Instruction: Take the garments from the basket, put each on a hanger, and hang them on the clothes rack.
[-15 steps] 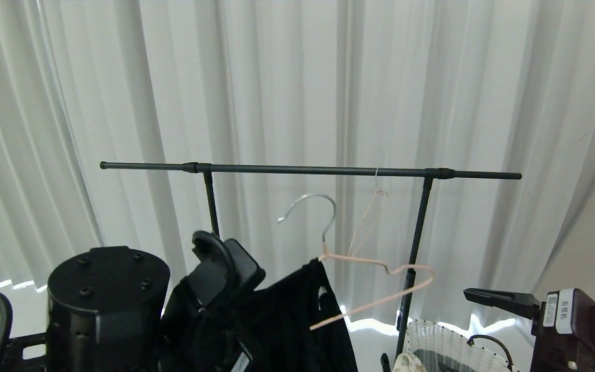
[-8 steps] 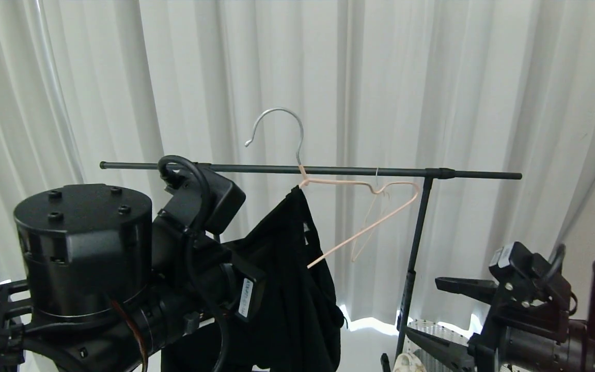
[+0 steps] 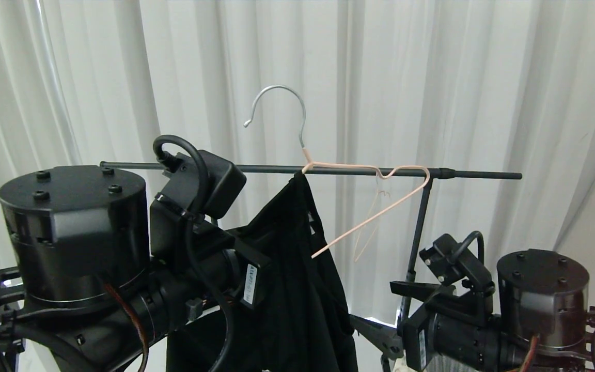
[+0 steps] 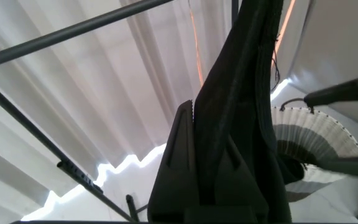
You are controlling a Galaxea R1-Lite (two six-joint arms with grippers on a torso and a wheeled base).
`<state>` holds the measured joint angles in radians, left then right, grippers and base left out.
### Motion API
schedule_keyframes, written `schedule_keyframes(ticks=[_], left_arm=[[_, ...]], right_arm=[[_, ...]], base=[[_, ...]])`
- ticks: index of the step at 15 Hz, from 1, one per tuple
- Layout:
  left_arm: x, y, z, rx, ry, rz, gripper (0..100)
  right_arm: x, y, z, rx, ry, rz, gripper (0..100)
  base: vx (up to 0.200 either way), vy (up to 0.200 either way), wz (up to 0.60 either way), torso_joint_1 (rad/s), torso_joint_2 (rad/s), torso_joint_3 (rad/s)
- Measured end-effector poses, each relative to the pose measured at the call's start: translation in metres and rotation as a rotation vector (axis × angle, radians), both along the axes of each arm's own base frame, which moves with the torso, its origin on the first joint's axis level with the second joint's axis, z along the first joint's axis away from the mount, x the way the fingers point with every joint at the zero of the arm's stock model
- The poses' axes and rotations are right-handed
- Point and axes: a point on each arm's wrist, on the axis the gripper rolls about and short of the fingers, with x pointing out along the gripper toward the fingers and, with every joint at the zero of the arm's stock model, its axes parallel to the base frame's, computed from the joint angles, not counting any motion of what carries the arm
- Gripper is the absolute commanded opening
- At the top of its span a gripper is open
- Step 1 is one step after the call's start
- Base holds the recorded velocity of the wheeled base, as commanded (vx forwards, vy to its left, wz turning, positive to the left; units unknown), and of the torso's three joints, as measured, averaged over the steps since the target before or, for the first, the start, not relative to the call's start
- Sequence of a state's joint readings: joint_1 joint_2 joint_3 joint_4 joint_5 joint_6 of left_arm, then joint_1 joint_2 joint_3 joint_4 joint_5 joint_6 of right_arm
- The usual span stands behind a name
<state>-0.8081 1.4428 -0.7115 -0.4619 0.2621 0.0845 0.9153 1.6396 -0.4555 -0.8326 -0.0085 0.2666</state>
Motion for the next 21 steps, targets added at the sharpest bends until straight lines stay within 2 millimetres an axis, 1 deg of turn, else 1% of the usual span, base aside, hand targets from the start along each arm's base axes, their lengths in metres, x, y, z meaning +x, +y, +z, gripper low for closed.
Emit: schedule_keyframes(ticks=[3,5,7,10,12,15,18,21], left_arm=[[-0.002,-0.002,0.001,-0.002,-0.002,-0.013,0],[-0.004,-0.004,0.001,-0.004,-0.003,-0.026,0],[-0.007,-0.007,0.001,-0.005,-0.002,-0.038,0],[-0.007,-0.007,0.001,-0.006,-0.001,-0.042,0],[-0.008,-0.007,0.001,-0.007,-0.002,-0.043,0],[-0.008,-0.006,0.0,-0.006,0.0,-0.04,0],[-0.008,-0.003,-0.004,0.005,0.012,-0.031,0],[-0.011,0.005,-0.013,0.03,0.033,-0.015,0]], right_arm=[[0.001,0.006,-0.008,-0.034,0.005,-0.029,100],[0.008,0.009,-0.01,-0.046,-0.003,-0.071,100],[0.01,0.012,-0.013,-0.058,-0.001,-0.074,100],[0.008,0.016,-0.018,-0.076,0.008,-0.062,100],[0.008,0.016,-0.023,-0.099,0.008,-0.085,100],[0.014,0.008,-0.033,-0.182,-0.016,-0.146,100],[0.037,-0.013,-0.038,-0.251,-0.042,-0.254,100],[0.058,-0.038,-0.037,-0.29,-0.066,-0.357,100]], base=[[0.0,0.0,0.0,0.0,0.0,0.0],[0.0,0.0,0.0,0.0,0.0,0.0],[0.0,0.0,0.0,0.0,0.0,0.0],[0.0,0.0,0.0,0.0,0.0,0.0],[0.0,0.0,0.0,0.0,0.0,0.0],[0.0,0.0,0.0,0.0,0.0,0.0],[0.0,0.0,0.0,0.0,0.0,0.0],[0.0,0.0,0.0,0.0,0.0,0.0]])
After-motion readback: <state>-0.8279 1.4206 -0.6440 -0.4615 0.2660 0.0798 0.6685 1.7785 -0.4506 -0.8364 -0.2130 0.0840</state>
